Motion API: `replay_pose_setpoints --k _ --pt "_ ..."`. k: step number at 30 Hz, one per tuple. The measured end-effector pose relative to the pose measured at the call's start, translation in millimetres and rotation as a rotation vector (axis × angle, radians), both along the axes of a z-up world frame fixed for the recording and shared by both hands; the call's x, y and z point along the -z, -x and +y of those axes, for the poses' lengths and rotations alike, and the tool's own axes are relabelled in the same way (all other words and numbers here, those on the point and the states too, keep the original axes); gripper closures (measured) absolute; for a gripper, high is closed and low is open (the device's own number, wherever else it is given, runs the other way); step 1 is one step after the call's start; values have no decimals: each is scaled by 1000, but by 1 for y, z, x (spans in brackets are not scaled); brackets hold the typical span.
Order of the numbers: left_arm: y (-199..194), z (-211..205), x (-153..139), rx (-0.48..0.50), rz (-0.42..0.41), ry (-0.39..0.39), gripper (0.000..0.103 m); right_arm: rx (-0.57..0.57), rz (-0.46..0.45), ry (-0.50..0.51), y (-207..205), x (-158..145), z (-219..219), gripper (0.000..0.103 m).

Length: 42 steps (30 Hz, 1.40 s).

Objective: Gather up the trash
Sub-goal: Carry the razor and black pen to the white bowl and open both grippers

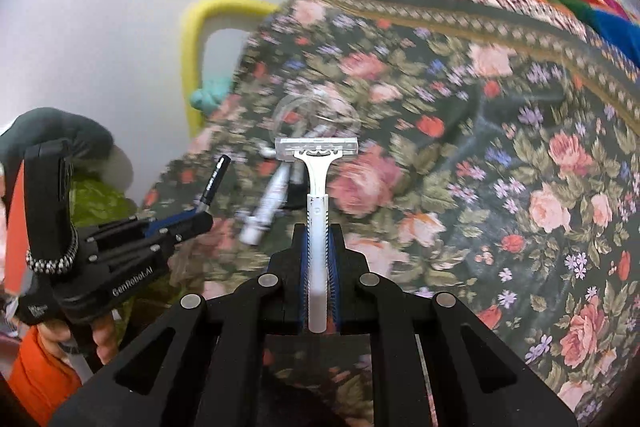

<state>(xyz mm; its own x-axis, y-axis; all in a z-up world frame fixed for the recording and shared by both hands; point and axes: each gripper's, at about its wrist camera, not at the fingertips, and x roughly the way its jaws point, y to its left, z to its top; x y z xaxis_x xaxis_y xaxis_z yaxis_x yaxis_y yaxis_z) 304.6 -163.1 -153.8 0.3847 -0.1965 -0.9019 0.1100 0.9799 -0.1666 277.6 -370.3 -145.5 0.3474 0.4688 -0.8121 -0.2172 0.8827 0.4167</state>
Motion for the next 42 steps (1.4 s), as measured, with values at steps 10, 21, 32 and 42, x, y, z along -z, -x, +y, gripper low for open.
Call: replay_pose_setpoints --k 10,21,32,42 --pt "78 64 -41 -158 -108 -8 96 -129 -99 -3 40 -43 68 94" --pt "167 160 -26 -368 -92 5 96 -321 -97 24 82 -39 176 94" --pt "231 237 20 -540 -17 18 96 -531 -38 81 125 -6 282 94" --pt "258 281 86 -665 119 56 96 -703 48 167 153 45 359 94"
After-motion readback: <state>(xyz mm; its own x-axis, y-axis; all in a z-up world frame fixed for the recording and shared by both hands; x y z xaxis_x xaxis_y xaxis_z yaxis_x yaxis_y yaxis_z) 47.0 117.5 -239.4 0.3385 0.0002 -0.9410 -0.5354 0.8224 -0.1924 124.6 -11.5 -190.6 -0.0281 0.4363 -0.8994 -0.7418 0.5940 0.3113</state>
